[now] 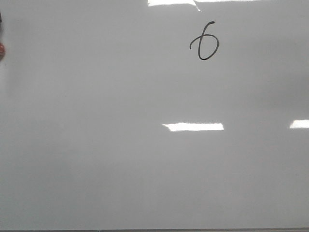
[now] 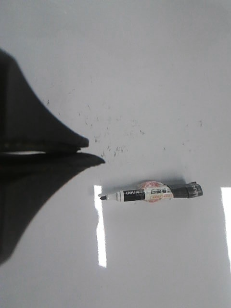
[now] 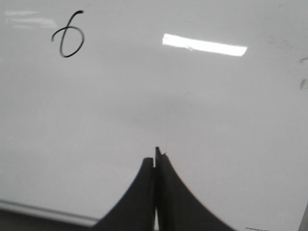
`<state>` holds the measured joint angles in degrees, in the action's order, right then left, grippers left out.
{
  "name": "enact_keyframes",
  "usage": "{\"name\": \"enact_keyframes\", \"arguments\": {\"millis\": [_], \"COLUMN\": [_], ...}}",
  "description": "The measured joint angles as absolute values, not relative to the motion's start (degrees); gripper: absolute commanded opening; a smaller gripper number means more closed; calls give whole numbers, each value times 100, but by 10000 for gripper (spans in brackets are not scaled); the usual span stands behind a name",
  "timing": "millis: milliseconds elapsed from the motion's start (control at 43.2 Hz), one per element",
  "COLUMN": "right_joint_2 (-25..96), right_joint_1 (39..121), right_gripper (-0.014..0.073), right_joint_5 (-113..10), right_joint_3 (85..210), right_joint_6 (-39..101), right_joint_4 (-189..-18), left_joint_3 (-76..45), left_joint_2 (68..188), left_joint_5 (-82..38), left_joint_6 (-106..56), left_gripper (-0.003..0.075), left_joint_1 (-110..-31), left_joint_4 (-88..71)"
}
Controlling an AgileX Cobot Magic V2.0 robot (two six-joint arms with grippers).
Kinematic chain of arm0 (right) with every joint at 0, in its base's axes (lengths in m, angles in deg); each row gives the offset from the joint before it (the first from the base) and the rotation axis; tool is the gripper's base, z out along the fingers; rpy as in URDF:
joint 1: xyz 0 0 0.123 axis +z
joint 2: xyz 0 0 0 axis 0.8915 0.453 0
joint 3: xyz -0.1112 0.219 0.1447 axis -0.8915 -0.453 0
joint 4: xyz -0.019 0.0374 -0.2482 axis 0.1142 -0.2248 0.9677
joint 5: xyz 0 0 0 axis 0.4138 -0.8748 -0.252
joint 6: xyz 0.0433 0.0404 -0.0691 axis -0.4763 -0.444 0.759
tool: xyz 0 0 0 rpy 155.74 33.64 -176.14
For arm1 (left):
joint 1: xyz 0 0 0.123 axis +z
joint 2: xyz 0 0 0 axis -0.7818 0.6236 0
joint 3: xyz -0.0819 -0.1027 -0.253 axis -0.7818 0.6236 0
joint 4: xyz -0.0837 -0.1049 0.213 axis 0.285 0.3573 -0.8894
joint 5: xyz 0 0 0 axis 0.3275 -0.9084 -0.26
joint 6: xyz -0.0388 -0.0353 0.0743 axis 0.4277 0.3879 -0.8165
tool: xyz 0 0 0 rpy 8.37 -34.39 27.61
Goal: Write number 6 on whiteboard
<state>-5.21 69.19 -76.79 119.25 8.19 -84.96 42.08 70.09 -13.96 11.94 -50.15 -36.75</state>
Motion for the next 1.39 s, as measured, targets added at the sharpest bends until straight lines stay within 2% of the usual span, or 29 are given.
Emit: {"name": "enact_keyframes", "arguments": {"millis": [208, 371, 509, 1158, 1389], "right_joint_2": [-1684, -2281, -2322, -2331, -2331], "right_joint_1": [6173, 6030, 6009, 6009, 6283], "right_gripper": [-68, -68, -68, -68, -68], "right_joint_5": [-6326, -5276, -4553, -3586, -3577], "right_joint_3": [10354, 9215, 8638, 8541, 8541], "right_joint_6": [819, 819, 819, 797, 808], "right_joint_4": [-8496, -8607, -8776, -9142, -9151], "left_joint_3": [4208, 4208, 4208, 4208, 4208], "left_joint_2": [7009, 7009, 7009, 7009, 7009], "left_joint_5": [-1396, -1396, -1396, -1396, -1396], "left_joint_6": [1194, 1194, 1194, 1194, 1194], "left_gripper": [-20, -20, -20, -20, -20], "left_joint_1": [-5015, -5015, -5015, -5015, -5015], "left_joint_4": [-3675, -3675, -3675, -3675, -3675]}}
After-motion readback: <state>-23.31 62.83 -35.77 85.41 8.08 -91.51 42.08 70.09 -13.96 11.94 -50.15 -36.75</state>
